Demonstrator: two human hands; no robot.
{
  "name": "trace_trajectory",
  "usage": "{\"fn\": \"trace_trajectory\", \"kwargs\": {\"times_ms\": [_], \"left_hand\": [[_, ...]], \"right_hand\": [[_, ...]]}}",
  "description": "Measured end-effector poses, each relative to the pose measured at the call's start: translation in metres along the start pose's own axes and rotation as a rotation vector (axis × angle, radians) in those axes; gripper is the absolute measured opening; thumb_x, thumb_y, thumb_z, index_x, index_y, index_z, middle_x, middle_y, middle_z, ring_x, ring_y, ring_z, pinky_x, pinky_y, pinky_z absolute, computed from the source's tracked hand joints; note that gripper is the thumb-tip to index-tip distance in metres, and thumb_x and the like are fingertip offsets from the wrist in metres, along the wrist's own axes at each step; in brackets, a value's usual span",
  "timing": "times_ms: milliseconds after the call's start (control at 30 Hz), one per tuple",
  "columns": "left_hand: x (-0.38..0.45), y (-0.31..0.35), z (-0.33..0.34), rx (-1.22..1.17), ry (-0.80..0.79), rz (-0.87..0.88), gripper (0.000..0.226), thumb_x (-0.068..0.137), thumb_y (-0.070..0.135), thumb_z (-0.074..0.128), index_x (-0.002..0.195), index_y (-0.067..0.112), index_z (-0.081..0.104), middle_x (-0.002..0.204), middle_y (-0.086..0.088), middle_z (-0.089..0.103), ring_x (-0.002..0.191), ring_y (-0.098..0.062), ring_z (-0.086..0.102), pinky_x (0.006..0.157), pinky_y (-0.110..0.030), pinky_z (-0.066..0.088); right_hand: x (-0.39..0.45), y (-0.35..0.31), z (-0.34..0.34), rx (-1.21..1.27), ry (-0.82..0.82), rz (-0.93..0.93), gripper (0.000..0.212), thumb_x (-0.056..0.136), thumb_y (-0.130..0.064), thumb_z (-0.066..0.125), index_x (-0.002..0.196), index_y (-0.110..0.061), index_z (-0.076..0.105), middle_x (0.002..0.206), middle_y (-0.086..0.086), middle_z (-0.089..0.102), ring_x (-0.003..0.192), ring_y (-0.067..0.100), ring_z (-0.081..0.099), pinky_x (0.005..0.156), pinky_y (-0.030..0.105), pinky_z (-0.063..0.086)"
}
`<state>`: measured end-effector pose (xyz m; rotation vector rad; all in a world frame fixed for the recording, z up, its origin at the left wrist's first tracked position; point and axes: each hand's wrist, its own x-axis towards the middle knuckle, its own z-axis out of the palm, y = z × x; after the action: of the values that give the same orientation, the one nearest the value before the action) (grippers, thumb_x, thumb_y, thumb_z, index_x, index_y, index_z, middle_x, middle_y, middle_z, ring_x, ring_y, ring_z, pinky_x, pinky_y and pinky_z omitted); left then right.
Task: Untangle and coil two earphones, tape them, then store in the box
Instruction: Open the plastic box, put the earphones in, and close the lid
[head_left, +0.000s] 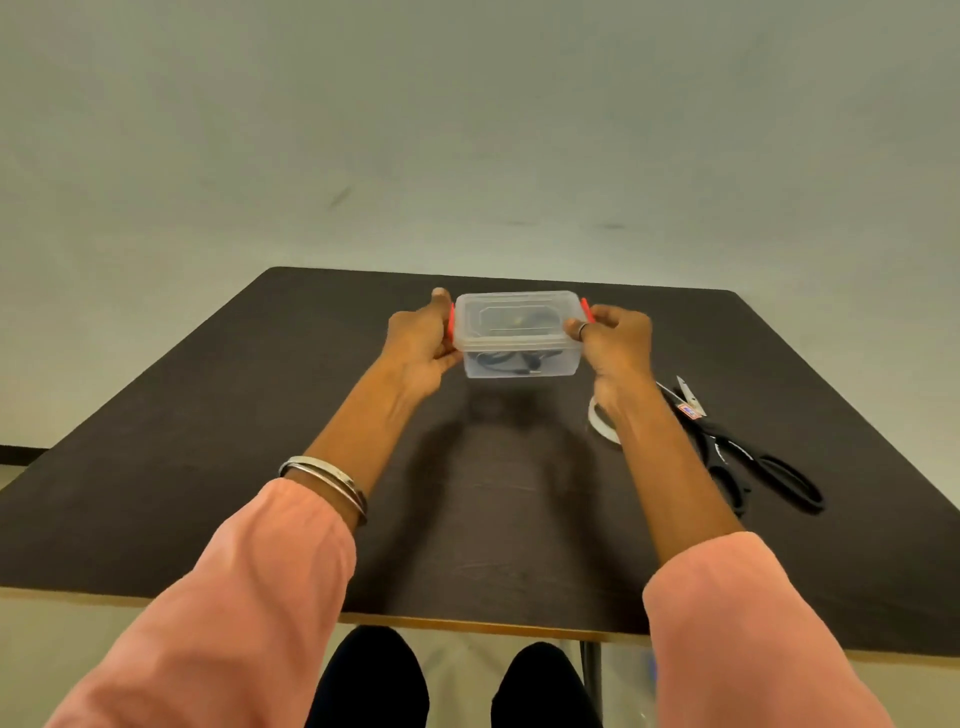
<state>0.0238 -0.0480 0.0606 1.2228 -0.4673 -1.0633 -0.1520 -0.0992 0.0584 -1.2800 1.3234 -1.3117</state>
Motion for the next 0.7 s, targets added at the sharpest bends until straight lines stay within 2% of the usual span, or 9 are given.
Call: {"fn": "trace_trajectory", "kwargs": {"times_ms": [67,133,233,300,400,500,700], "left_hand": [[-0.004,0.0,0.028,-0.116,-0.142,-0.092,0.046,0.095,0.043,0.053,0.111,0.0,0.057,0.107,-0.016,0.064,0.1,-0.028,0.064,0.087,-0.042,0.055],[-0.002,-0.005,0.054,-0.147,-0.26,-0.165,0.072,0.091,0.055,0.05,0.131,-0.005,0.045,0.128,-0.02,0.056,0.117,-0.033,0.057,0.104,-0.048,0.044],[0.0,-0.018,0.099,-0.172,-0.393,-0.242,0.092,0.085,0.066,0.049,0.142,-0.005,0.033,0.141,-0.022,0.046,0.129,-0.035,0.047,0.112,-0.049,0.034],[0.002,-0.027,0.127,-0.186,-0.448,-0.268,0.098,0.083,0.07,0.048,0.144,-0.004,0.029,0.145,-0.022,0.042,0.132,-0.036,0.044,0.114,-0.048,0.031],[0.004,-0.043,0.166,-0.157,-0.523,-0.293,0.102,0.082,0.073,0.044,0.147,-0.002,0.023,0.151,-0.022,0.033,0.137,-0.037,0.037,0.116,-0.047,0.027],[0.008,-0.059,0.193,-0.128,-0.575,-0.311,0.104,0.081,0.075,0.042,0.15,0.001,0.017,0.154,-0.019,0.028,0.139,-0.037,0.034,0.115,-0.046,0.027],[0.012,-0.078,0.221,-0.085,-0.616,-0.304,0.097,0.085,0.071,0.036,0.152,0.006,0.012,0.156,-0.016,0.027,0.138,-0.035,0.037,0.11,-0.043,0.033]], "right_hand": [[0.013,-0.007,-0.028,0.038,0.056,-0.01,0.017,0.081,0.0,0.067,0.077,-0.017,0.064,0.085,0.003,0.065,0.082,0.018,0.057,0.072,0.03,0.045],[0.028,-0.01,-0.057,0.059,0.094,-0.01,0.018,0.082,0.002,0.065,0.083,-0.016,0.066,0.089,0.005,0.065,0.086,0.021,0.059,0.078,0.033,0.05],[0.055,-0.005,-0.106,0.059,0.141,-0.031,0.022,0.084,0.005,0.063,0.102,-0.007,0.068,0.097,0.006,0.065,0.091,0.021,0.061,0.09,0.037,0.053],[0.07,0.0,-0.134,0.062,0.176,-0.034,0.029,0.084,0.007,0.063,0.113,0.0,0.065,0.101,0.007,0.064,0.091,0.018,0.06,0.09,0.033,0.054],[0.091,0.013,-0.17,0.043,0.255,-0.019,0.035,0.084,0.005,0.066,0.119,0.005,0.061,0.107,0.011,0.063,0.089,0.015,0.059,0.083,0.022,0.053],[0.109,0.029,-0.192,0.003,0.321,0.018,0.041,0.084,-0.002,0.069,0.124,0.002,0.059,0.122,0.014,0.062,0.098,0.017,0.058,0.096,0.028,0.049],[0.128,0.049,-0.203,-0.08,0.365,0.034,0.041,0.088,-0.008,0.066,0.127,0.0,0.056,0.127,0.013,0.06,0.1,0.018,0.056,0.104,0.032,0.044]]}}
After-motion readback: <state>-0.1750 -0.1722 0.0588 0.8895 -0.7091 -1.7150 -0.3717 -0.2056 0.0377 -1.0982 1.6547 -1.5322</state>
